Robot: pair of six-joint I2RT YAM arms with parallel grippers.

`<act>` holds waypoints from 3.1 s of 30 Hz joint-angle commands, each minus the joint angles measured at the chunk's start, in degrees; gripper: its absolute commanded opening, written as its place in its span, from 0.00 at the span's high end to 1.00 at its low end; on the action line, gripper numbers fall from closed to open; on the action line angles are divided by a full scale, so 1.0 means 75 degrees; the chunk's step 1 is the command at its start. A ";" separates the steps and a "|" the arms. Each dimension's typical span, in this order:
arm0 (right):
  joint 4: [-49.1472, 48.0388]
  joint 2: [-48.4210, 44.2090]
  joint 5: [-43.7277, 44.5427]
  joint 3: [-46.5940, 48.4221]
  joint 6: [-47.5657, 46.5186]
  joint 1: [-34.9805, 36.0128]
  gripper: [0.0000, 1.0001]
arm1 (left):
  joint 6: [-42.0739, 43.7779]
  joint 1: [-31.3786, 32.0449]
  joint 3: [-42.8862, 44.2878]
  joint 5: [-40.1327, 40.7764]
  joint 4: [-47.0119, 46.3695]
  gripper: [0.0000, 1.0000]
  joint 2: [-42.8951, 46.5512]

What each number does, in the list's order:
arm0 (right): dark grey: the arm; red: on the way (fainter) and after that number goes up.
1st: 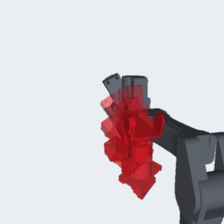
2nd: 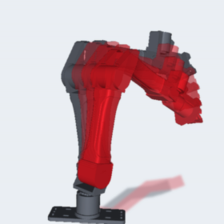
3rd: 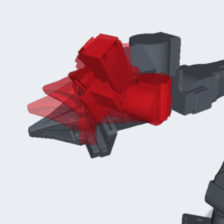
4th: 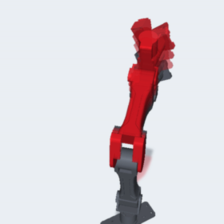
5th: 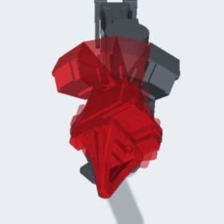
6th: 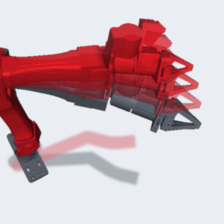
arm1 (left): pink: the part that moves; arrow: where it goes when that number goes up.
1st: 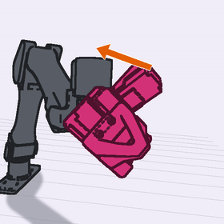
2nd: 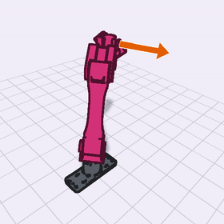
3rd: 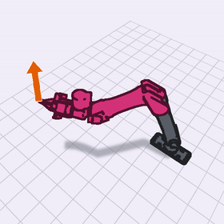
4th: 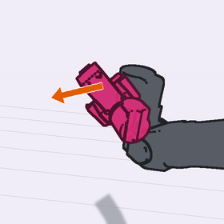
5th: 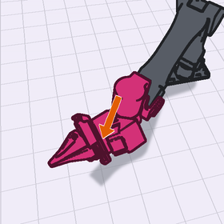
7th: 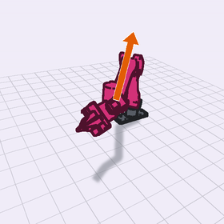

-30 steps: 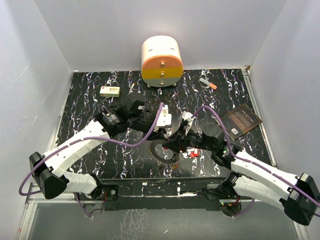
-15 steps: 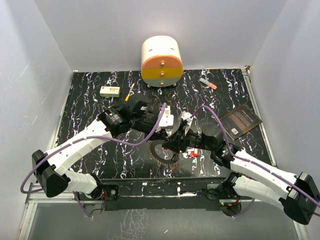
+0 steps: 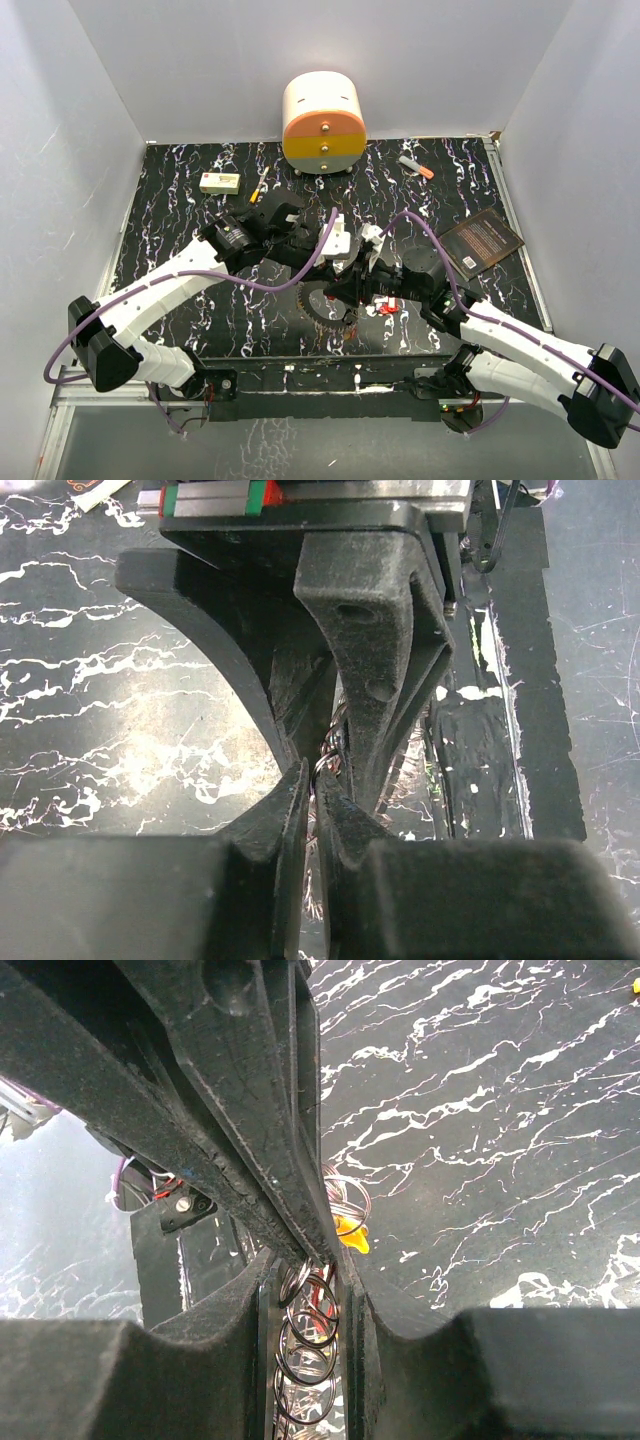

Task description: Put the keys on the keyring

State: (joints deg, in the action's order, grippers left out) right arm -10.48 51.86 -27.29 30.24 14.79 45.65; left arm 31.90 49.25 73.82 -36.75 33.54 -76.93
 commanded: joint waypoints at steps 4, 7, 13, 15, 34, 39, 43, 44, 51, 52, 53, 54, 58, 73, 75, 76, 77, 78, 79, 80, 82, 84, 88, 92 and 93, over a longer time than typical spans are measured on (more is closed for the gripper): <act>-0.0759 -0.0132 0.0038 0.0459 -0.0152 0.0054 0.92 | -0.0003 0.0071 -0.0028 -0.0106 0.0299 1.00 0.0091; -0.0759 -0.0193 0.0097 0.0402 -0.0137 0.0055 0.92 | 0.0115 0.0081 -0.0013 -0.0157 0.0389 1.00 0.0101; -0.0833 -0.0243 0.0204 0.0245 -0.0066 0.0054 0.91 | 0.0163 0.0090 0.0348 -0.0137 0.0411 1.00 0.0096; -0.0861 -0.0285 0.0244 0.0187 -0.0030 0.0054 0.91 | 0.0126 0.0090 0.0496 -0.0156 0.0437 1.00 0.0082; -0.0615 -0.0526 0.0518 -0.0052 -0.0068 0.0054 0.37 | -0.0068 0.0092 0.0652 -0.0102 0.0498 1.00 0.0172; -0.0284 -0.1025 0.0971 -0.0238 -0.0143 0.0054 0.35 | -0.0117 0.0089 0.0511 -0.0055 0.0448 1.00 0.0219; 0.0211 -0.1417 0.1376 -0.0390 -0.0213 0.0054 0.35 | -0.0070 0.0051 0.0282 0.0193 0.0352 1.00 0.0295; 0.0373 -0.1512 0.1497 -0.0413 -0.0167 0.0054 0.36 | -0.0090 0.0002 0.0196 0.0287 0.0268 1.00 0.0337; 0.1212 -0.1298 0.1787 -0.0533 0.0493 0.0054 0.50 | -0.0692 -0.0651 -0.0845 0.1932 -0.0899 0.97 0.0767; 0.1351 -0.1132 0.1765 -0.0457 0.0524 0.0048 0.52 | -0.0887 -0.0762 -0.0982 0.2158 -0.1079 0.81 0.0829; 0.1507 -0.0941 0.1707 -0.0343 0.0551 0.0053 0.53 | -0.1098 -0.0879 -0.1111 0.2338 -0.1269 0.66 0.0904; 0.1688 -0.0698 0.1626 -0.0199 0.0614 0.0054 0.54 | -0.1272 -0.1019 -0.1238 0.2399 -0.1363 0.55 0.1000; 0.2893 0.0431 0.1396 0.0479 0.0818 0.0054 0.57 | -0.1718 -0.1399 -0.1655 0.2608 -0.1330 0.28 0.1375; 0.4486 0.3043 0.1239 0.1887 0.1567 0.0860 0.63 | -0.2136 -0.1874 -0.2543 0.3061 -0.1404 0.20 0.2029; 0.4485 0.3151 0.1263 0.1909 0.1687 0.0957 0.63 | -0.2160 -0.1880 -0.2587 0.3016 -0.1436 0.20 0.2084; 0.4476 0.3187 0.1285 0.1904 0.1731 0.0983 0.63 | -0.2166 -0.1880 -0.2598 0.2998 -0.1428 0.20 0.2104; 0.4475 0.3217 0.1314 0.1899 0.1767 0.0999 0.63 | -0.2167 -0.1880 -0.2605 0.2991 -0.1416 0.20 0.2130; 0.4501 0.3238 0.1372 0.1898 0.1793 0.1003 0.63 | -0.2167 -0.1886 -0.2598 0.2990 -0.1408 0.20 0.2151; 0.4544 0.3270 0.1438 0.1914 0.1810 0.1000 0.63 | -0.2167 -0.1891 -0.2596 0.2992 -0.1402 0.20 0.2161; 0.4581 0.3300 0.1481 0.1945 0.1819 0.0997 0.63 | -0.2162 -0.1893 -0.2585 0.2990 -0.1402 0.20 0.2170; 0.4644 0.3394 0.1525 0.1994 0.1845 0.1003 0.64 | -0.2167 -0.1903 -0.2591 0.2990 -0.1409 0.20 0.2188; 0.4731 0.3547 0.1518 0.2062 0.1860 0.1003 0.64 | -0.2176 -0.1902 -0.2627 0.2961 -0.1445 0.20 0.2200; 0.4941 0.3784 0.1563 0.2159 0.1872 0.1058 0.64 | -0.2199 -0.1918 -0.2648 0.2943 -0.1472 0.20 0.2226; 0.5003 0.3873 0.1551 0.2173 0.1939 0.1117 0.64 | -0.2202 -0.1932 -0.2659 0.2929 -0.1492 0.20 0.2245; 0.5040 0.3894 0.1568 0.2178 0.1951 0.1126 0.64 | -0.2202 -0.1938 -0.2664 0.2921 -0.1495 0.20 0.2253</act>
State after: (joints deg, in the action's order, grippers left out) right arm 26.98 80.99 -16.19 43.81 28.47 53.52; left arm 16.01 35.22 54.24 -14.11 22.76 -62.02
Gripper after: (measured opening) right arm 0.361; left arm 0.804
